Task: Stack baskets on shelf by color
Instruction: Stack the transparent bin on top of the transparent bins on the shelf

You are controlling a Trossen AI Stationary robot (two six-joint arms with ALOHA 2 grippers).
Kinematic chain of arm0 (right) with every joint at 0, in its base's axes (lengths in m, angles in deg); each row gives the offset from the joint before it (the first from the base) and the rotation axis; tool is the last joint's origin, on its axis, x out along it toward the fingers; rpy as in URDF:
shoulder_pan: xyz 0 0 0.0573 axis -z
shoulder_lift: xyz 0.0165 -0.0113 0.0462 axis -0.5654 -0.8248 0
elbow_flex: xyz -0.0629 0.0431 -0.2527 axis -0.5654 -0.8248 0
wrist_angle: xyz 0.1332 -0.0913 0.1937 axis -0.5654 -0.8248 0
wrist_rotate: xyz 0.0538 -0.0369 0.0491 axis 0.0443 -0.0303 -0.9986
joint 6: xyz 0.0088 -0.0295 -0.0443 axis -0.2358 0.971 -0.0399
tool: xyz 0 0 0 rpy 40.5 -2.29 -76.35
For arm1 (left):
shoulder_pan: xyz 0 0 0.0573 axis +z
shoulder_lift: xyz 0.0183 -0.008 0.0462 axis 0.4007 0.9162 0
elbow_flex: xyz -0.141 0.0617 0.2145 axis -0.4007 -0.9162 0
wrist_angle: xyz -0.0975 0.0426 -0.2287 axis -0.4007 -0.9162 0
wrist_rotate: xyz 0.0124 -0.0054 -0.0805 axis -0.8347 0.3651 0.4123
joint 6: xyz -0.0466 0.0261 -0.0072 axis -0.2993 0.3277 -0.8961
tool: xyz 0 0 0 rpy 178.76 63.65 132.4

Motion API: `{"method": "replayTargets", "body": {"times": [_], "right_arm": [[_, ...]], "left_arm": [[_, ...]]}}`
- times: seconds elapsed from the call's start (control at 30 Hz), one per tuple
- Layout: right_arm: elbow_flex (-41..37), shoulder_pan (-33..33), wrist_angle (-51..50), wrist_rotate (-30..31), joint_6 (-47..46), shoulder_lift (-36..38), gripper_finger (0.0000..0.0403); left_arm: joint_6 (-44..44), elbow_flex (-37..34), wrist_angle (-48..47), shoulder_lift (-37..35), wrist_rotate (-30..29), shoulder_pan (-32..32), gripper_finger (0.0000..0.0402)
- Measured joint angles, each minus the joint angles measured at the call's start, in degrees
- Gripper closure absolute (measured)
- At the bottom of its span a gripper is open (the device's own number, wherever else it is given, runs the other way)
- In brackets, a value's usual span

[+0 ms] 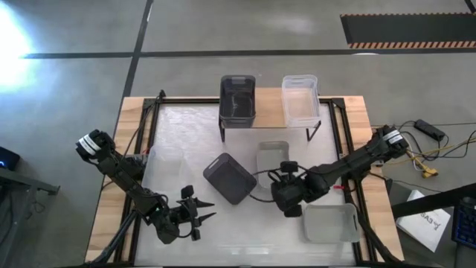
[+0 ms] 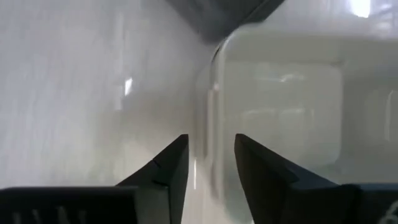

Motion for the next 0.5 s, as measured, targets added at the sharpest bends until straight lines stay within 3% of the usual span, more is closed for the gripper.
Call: {"method": "replayTargets", "body": {"times": [0.13,0.33,0.5], "right_arm": [[-0.71,-3.91,-1.75,1.13,-4.64,1.83,0.0302],[-0.73,-13.81,-0.53,14.86,-18.32,3.80,0.0334],[-0.75,-22.49,7.57,21.16,-24.54,0.14,0.0352]], "left_arm": [[0.00,0.00,-0.02,0.00,0.39,-0.03,0.0282],[0.19,0.00,-0.03,0.00,0.38,-0.03,0.0282],[3.06,0.00,0.29,0.00,0.37,-0.01,0.0282]]}}
